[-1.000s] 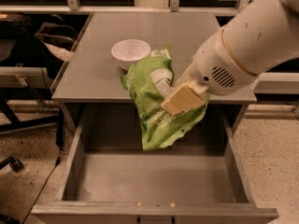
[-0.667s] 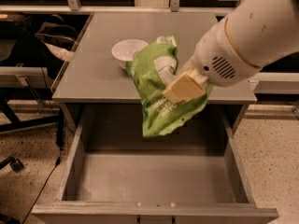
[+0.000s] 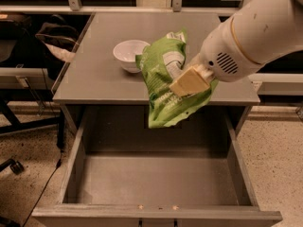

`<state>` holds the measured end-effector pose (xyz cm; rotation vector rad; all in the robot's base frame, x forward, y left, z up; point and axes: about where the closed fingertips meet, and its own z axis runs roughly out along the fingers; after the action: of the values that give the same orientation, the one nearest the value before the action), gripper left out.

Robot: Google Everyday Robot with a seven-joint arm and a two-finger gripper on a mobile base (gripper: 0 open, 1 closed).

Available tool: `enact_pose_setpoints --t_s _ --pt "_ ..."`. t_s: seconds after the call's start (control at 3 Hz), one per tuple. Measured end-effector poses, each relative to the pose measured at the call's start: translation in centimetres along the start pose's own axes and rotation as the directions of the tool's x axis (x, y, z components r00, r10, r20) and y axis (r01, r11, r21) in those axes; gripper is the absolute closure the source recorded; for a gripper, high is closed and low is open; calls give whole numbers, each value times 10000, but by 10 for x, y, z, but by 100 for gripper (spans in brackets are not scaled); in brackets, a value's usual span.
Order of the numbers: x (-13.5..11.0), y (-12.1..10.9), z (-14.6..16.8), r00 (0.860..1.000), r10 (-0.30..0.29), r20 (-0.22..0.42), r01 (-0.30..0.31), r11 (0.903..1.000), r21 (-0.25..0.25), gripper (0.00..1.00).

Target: Pick green rice chip bag from top drawer and place on counter

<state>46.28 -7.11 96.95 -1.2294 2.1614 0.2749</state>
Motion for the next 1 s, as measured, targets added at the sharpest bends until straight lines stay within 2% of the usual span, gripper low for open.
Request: enact_pose_setpoints --t_s 0.33,1.0 --pt "-3 -3 0 9997 -178 189 179 9998 -45 100" --pt "-5 -68 -28 9874 -933 1278 967 9951 -212 100"
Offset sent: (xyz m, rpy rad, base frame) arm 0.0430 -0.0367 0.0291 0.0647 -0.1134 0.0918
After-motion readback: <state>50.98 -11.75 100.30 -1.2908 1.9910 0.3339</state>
